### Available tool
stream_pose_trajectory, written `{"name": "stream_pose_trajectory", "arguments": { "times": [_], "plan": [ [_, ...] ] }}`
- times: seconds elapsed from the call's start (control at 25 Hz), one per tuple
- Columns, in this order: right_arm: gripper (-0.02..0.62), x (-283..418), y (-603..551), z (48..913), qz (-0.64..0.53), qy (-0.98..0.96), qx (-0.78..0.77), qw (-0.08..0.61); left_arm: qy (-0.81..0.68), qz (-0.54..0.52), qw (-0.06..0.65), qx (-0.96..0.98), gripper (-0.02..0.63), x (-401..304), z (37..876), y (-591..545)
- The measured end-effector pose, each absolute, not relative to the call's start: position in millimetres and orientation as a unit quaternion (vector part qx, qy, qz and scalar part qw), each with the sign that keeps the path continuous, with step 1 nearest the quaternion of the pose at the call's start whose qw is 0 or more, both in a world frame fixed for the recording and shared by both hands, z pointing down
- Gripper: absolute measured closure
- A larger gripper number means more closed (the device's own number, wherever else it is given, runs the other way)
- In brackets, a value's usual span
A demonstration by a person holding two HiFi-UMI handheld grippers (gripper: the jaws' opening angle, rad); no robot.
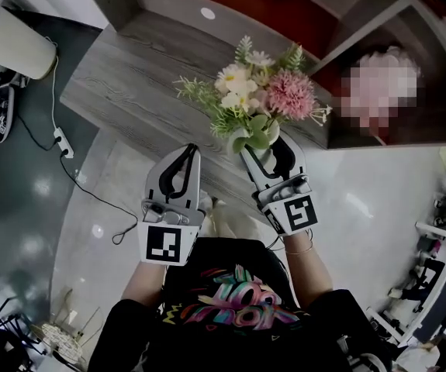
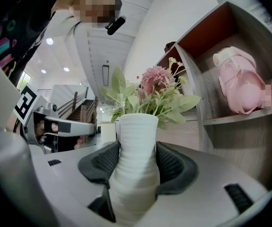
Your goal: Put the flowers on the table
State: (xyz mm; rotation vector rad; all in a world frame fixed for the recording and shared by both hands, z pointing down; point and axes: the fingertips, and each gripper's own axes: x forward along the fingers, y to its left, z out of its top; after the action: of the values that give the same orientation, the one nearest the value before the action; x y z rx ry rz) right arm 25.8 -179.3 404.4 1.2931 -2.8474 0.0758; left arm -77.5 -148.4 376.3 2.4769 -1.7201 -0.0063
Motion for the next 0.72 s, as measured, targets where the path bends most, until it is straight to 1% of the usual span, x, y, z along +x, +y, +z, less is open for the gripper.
{"name": "stream_pose_trajectory", "arguments": {
  "times": [0.12, 0.24, 0.44, 0.56, 0.72],
  "plan": [
    [0.334, 21, -184, 434, 0.029, -0.911, 0.411, 0.018, -0.572, 0.004, 0.073, 0.817, 0.577, -80, 404, -151],
    [0.334, 18, -188, 433, 0.035, -0.911, 0.411, 0.001, -0.574, 0.008, 0.074, 0.815, 0.577, -79, 411, -154],
    [0.334, 21, -187, 454, 0.037, -0.912, 0.406, 0.038, -0.577, 0.017, 0.078, 0.813, 0.577, -74, 420, -151],
    [0.334, 16, -193, 454, 0.036, -0.909, 0.415, 0.013, -0.575, 0.019, 0.084, 0.814, 0.577, -74, 428, -150],
    [0.334, 10, -193, 467, 0.033, -0.907, 0.419, 0.013, -0.57, 0.02, 0.086, 0.817, 0.577, -71, 438, -147]
  ]
}}
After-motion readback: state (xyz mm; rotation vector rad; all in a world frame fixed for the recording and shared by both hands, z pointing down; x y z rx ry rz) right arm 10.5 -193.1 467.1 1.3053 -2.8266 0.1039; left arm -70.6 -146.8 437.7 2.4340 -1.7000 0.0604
